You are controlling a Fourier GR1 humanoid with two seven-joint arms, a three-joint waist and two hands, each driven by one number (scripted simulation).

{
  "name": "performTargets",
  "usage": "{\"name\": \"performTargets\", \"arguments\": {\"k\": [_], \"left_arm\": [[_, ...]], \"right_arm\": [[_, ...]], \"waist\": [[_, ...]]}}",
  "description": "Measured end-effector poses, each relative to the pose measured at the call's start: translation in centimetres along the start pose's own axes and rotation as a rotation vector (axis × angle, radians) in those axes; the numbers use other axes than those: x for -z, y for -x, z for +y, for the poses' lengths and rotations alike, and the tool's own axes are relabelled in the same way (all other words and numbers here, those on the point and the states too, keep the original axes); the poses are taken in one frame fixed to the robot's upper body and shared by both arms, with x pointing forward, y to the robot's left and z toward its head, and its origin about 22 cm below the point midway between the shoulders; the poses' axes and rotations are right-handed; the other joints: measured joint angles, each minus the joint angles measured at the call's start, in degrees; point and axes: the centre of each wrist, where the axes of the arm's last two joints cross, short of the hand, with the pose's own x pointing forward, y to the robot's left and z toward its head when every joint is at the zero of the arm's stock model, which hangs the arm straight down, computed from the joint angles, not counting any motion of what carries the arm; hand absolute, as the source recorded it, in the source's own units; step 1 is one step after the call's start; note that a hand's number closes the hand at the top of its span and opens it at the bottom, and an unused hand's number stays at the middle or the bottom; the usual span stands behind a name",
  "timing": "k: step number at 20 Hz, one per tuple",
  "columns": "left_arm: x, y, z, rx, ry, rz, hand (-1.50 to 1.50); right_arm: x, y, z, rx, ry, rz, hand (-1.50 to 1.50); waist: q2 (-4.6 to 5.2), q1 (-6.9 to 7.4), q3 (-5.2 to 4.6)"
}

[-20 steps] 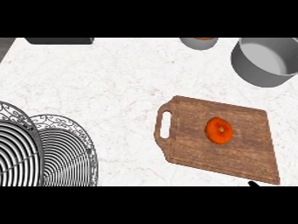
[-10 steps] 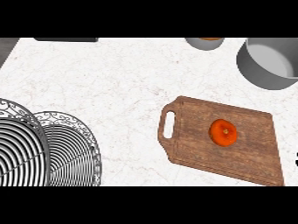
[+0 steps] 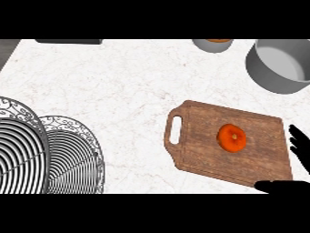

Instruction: Pick the squash from the cutting board and place it in the pot

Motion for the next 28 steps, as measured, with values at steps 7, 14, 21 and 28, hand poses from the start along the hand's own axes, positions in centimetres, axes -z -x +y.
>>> {"name": "performTargets", "arguments": {"k": [7, 14, 21, 28], "left_arm": [[-0.1, 0.4, -0.3, 0.019, 0.011, 0.003, 0.0], [-0.3, 0.5, -0.3, 0.034, 0.014, -0.01, 0.0], [-0.3, 0.4, -0.4, 0.035, 0.015, 0.001, 0.0], [-0.3, 0.6, -0.3, 0.037, 0.021, 0.004, 0.0]], "right_arm": [[2.0, -1.9, 0.3, -0.069, -0.039, 0.073, -1.5], [3.6, -3.2, 2.1, -0.097, -0.079, 0.111, -1.5], [5.7, -3.1, 3.8, -0.124, -0.1, 0.146, -1.5], [6.7, -2.3, 5.1, -0.126, -0.099, 0.163, -1.5]], "waist": [[0.05, -0.06, 0.03], [0.01, -0.2, 0.07], [-0.07, -0.37, 0.25], [-0.16, -0.67, 0.39]]}}
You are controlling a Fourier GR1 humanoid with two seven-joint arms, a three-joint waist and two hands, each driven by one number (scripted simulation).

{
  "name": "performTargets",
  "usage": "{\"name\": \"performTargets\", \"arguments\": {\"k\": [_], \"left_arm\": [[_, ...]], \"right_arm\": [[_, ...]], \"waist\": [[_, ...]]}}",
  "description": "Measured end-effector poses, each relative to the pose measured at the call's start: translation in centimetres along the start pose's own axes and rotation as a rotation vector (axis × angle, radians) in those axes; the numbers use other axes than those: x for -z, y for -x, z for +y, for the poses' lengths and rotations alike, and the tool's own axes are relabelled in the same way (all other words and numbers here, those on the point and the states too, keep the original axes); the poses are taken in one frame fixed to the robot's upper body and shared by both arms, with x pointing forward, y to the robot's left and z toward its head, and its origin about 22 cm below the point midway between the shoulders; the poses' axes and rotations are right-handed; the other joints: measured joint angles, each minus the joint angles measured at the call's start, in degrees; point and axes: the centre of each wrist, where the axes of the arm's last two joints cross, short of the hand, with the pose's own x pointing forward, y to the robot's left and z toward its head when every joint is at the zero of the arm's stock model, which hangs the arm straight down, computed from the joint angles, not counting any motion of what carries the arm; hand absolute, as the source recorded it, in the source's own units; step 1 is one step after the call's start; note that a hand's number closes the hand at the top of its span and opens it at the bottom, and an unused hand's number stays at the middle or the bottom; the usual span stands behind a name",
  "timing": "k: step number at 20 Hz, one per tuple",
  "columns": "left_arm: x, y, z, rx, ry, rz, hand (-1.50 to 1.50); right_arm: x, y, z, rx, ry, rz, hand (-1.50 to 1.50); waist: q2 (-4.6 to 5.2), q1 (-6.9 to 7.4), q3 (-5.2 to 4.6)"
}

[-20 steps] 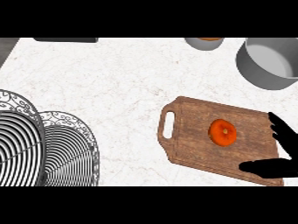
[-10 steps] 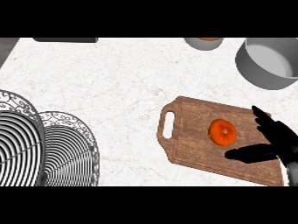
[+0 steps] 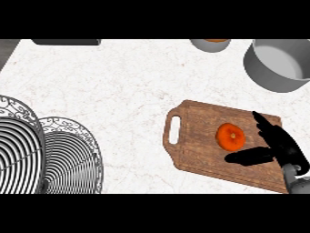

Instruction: Pick the squash from the cutting board and place it in the pot

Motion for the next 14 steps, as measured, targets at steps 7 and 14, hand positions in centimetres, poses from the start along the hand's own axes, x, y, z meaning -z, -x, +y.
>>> {"name": "performTargets", "arguments": {"k": [7, 14], "left_arm": [[0.0, -0.1, 0.1, -0.003, 0.003, -0.002, 0.0], [-0.2, -0.1, 0.1, -0.01, 0.0, -0.004, 0.0]], "right_arm": [[1.6, 0.4, 1.0, -0.025, -0.019, -0.008, 1.5], [2.0, 0.0, 1.3, -0.07, 0.006, -0.065, 1.5]], "waist": [[-0.04, 0.06, -0.16], [-0.07, -0.03, -0.31]]}}
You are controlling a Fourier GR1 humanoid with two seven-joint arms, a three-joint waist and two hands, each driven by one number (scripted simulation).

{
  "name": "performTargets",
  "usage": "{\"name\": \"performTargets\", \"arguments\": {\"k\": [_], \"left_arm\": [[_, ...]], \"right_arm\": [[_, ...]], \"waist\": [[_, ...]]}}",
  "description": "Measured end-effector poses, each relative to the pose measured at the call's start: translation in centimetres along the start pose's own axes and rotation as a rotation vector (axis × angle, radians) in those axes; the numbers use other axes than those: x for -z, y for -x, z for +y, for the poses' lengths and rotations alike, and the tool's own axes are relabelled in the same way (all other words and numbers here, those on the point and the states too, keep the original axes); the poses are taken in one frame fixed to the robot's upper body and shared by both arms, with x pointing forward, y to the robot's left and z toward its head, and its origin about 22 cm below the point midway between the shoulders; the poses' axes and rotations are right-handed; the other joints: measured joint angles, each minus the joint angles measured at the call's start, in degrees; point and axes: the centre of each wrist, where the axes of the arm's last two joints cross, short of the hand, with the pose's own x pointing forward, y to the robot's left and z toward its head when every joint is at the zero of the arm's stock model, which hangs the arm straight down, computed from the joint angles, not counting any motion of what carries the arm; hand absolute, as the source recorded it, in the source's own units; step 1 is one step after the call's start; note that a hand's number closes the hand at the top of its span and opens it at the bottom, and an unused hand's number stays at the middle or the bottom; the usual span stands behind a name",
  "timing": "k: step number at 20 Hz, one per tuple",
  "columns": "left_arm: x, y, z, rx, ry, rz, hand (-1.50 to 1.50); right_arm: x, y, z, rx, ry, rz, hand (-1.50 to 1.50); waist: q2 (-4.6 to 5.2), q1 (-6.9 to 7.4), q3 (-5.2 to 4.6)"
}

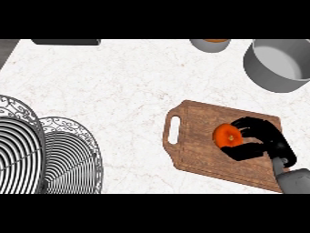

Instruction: Pick the squash from the cutting board and place it in the pot

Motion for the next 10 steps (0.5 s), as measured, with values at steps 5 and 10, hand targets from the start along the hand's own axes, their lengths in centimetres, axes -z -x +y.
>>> {"name": "performTargets", "arguments": {"k": [5, 10], "left_arm": [[0.0, -0.1, 0.0, -0.007, 0.009, -0.002, 0.0], [0.4, -0.7, -0.4, -0.004, 0.031, -0.015, 0.0]], "right_arm": [[-0.2, -0.4, 0.1, -0.163, -0.04, -0.094, 1.5], [-0.8, -2.3, -0.8, -0.617, -0.135, -0.31, 1.5]], "waist": [[0.13, 0.11, 0.02], [0.49, 1.43, -0.14]]}}
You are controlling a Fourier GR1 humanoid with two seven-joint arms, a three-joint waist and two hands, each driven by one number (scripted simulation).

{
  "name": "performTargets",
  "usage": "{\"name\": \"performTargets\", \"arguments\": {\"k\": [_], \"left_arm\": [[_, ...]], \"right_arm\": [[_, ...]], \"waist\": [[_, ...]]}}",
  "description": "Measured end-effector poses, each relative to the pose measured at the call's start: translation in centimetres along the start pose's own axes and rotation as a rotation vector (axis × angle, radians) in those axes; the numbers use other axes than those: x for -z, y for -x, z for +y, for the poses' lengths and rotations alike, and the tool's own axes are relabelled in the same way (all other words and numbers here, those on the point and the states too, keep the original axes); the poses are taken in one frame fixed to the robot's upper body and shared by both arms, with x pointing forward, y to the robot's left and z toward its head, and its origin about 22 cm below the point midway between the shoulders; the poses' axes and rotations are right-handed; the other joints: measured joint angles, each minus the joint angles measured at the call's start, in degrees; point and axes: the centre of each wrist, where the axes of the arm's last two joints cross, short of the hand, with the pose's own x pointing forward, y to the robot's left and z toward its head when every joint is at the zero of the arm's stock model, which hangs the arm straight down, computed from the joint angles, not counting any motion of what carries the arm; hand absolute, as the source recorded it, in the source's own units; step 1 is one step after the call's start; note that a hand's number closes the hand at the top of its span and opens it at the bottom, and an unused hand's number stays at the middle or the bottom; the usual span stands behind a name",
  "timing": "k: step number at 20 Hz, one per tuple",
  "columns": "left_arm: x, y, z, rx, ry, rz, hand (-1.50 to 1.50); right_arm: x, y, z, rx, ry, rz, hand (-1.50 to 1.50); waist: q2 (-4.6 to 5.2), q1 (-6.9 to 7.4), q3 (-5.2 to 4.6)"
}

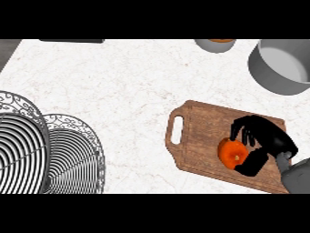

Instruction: Pick the squash from the cutting board and place it in the pot

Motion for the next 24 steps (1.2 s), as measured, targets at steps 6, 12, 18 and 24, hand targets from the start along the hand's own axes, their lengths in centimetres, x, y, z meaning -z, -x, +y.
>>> {"name": "performTargets", "arguments": {"k": [6, 12, 18, 24], "left_arm": [[-0.2, 0.1, 0.1, 0.001, -0.003, 0.014, 0.0], [-0.7, 0.7, 0.6, -0.007, -0.024, 0.034, 0.0], [-1.2, 1.2, 1.0, -0.01, -0.03, 0.047, 0.0], [-1.1, 1.0, 1.0, -0.01, -0.023, 0.037, 0.0]], "right_arm": [[0.2, 0.6, -3.4, -0.296, 0.02, -0.138, 1.5], [-0.9, -0.2, -7.1, -0.408, 0.284, -0.223, 1.5], [-3.2, -1.6, -11.7, -0.374, 0.599, -0.27, 1.5], [-4.5, -1.3, -15.0, -0.199, 0.734, -0.289, 1.5]], "waist": [[-0.1, -0.42, 0.22], [-0.61, -1.89, 0.3], [-0.95, -3.12, 0.44], [-0.71, -2.69, 0.46]]}}
